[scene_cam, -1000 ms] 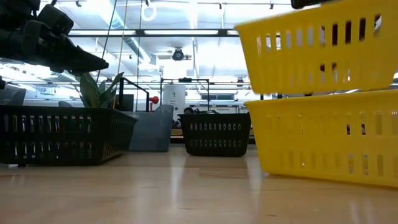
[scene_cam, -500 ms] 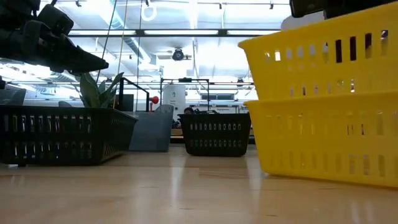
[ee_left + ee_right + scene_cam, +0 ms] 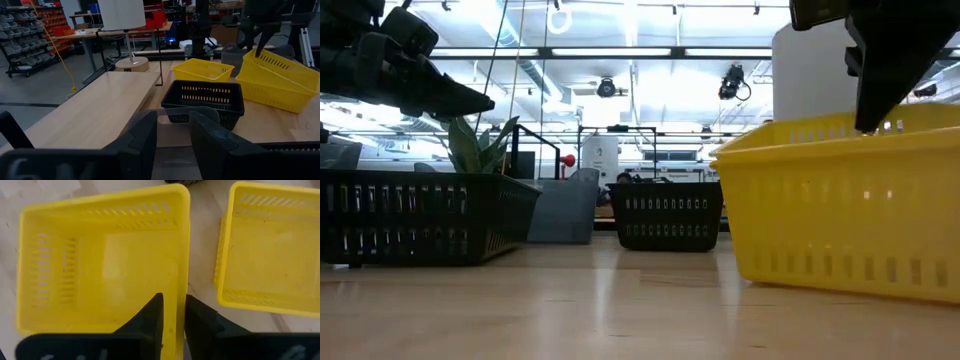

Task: Stack baskets on shelf by color
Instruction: Stack the bottom yellow bin on top of the middle yellow bin, then stack the top yellow bin on top of the bottom yellow bin

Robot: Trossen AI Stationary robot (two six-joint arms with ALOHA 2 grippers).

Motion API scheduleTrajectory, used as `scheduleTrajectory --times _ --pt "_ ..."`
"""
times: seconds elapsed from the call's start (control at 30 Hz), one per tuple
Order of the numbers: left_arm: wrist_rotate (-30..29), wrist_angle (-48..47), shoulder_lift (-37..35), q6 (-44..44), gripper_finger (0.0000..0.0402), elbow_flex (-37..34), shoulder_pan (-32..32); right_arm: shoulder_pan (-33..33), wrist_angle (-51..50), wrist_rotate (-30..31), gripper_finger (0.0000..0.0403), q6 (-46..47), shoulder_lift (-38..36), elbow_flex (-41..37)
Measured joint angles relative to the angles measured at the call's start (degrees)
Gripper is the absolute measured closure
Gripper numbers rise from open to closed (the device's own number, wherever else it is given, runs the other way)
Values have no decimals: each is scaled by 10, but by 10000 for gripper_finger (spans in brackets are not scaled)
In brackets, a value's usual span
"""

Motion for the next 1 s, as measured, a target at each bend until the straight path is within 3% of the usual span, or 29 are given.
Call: scheduleTrajectory --times 0.37,0.63,1.0 --pt "0 0 0 0 280 0 0 -40 -42 -66 320 -70 -1 0" --pt "0 0 0 0 280 0 0 -79 -99 -33 320 -101 -2 0" --pt "0 0 0 0 280 0 0 -124 16 11 295 -189 -2 -13"
